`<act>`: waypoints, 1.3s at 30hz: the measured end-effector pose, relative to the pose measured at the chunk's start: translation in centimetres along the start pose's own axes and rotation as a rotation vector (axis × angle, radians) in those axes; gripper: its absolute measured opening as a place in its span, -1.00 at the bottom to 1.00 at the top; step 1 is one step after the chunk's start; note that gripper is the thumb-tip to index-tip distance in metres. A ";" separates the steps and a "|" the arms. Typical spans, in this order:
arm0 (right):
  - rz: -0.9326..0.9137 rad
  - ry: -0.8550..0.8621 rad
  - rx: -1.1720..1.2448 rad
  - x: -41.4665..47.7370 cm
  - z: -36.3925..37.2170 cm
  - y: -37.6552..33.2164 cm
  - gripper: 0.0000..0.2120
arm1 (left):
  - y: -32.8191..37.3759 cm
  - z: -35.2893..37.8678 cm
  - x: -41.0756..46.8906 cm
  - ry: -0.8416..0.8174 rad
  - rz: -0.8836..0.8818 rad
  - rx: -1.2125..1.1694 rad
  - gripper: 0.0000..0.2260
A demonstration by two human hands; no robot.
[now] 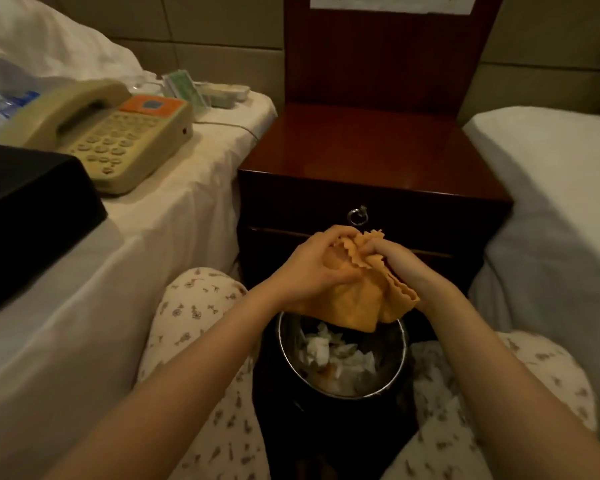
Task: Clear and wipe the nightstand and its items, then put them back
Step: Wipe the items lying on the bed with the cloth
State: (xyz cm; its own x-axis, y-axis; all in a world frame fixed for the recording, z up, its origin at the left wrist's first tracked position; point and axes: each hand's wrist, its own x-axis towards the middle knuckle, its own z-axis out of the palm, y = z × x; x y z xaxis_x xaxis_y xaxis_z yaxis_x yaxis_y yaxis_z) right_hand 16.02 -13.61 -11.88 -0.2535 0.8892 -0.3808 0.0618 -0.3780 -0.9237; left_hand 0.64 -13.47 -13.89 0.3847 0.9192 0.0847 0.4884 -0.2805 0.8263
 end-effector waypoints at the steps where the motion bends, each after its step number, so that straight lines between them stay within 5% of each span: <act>1: 0.001 -0.007 0.028 0.2 -0.1 0.2 -0.81 | -0.3 0.4 0.4 0.021 -0.009 -0.035 -0.57; 7: 0.035 -0.024 0.095 1.3 0.8 0.8 -0.75 | -1.8 0.7 1.7 0.171 -0.169 -0.201 -0.91; 14: -0.036 -0.057 0.383 1.2 0.6 1.7 -0.65 | -3.7 0.9 1.8 0.410 -0.441 -0.414 -0.87; 17: -0.041 -0.091 0.290 0.7 0.2 1.6 -0.62 | -3.7 1.0 1.6 0.417 -0.487 -0.462 -0.87; 20: -0.027 0.108 0.063 1.1 -0.1 2.3 -0.78 | -3.4 0.8 1.4 0.423 -0.511 -0.503 -0.98; 24: -0.137 0.360 -0.064 1.1 0.0 2.7 -0.81 | -2.8 0.7 1.3 0.359 -0.491 -0.523 -0.86; 39: -0.294 0.513 -0.137 2.0 0.0 3.4 -0.73 | -2.4 0.7 0.9 0.432 -0.216 -0.335 -0.78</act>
State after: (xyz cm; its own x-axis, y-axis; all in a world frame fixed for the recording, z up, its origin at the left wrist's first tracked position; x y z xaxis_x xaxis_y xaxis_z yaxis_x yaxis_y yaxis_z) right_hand 15.70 -13.17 -15.78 0.2165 0.9751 -0.0485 0.1918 -0.0912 -0.9772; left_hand 0.40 -12.13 -16.17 -0.0843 0.9949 0.0555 0.2196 -0.0358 0.9749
